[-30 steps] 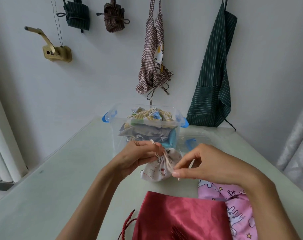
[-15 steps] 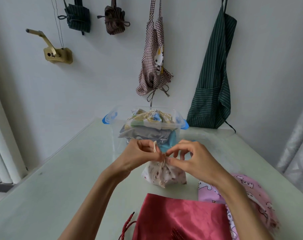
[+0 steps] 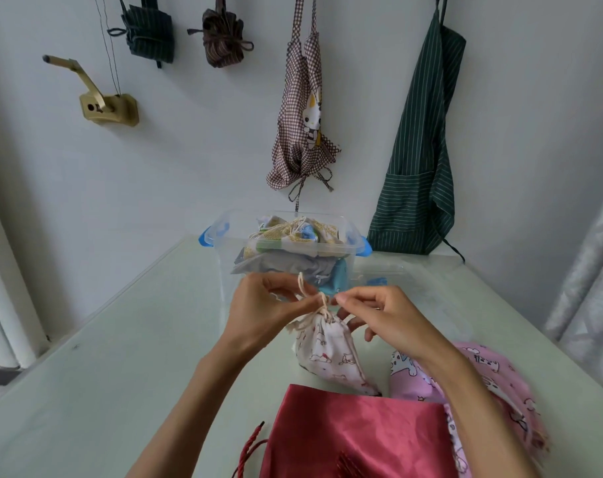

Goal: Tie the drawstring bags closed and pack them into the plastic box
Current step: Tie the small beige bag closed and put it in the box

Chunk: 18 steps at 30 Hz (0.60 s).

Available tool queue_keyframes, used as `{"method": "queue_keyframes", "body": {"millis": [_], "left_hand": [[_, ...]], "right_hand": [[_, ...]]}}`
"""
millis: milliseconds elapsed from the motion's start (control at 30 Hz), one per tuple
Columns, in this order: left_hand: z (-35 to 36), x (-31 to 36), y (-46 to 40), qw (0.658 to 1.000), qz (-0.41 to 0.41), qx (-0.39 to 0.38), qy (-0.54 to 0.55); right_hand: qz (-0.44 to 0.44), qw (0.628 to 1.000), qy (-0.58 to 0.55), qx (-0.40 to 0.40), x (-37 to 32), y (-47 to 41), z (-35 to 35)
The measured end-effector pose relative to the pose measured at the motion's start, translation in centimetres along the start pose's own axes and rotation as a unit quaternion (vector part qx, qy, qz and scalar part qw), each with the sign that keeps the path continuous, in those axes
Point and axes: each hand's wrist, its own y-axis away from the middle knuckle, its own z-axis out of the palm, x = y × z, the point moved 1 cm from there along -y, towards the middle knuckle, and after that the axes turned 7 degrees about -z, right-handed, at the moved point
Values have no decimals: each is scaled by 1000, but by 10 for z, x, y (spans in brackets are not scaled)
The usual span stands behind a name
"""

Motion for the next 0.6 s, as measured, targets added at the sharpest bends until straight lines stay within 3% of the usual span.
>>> {"method": "queue_keyframes", "body": {"millis": [167, 367, 600], "left_hand": [[5, 1, 0, 999, 19, 5, -27], [2, 0, -3, 993, 8, -100, 68], [-5, -10, -12, 993, -68, -39, 83]], "right_hand": [[4, 999, -24, 21, 3, -2, 7], [-34, 996, -35, 77, 3, -3, 3], [-76, 988, 88, 98, 0, -1, 3]]}}
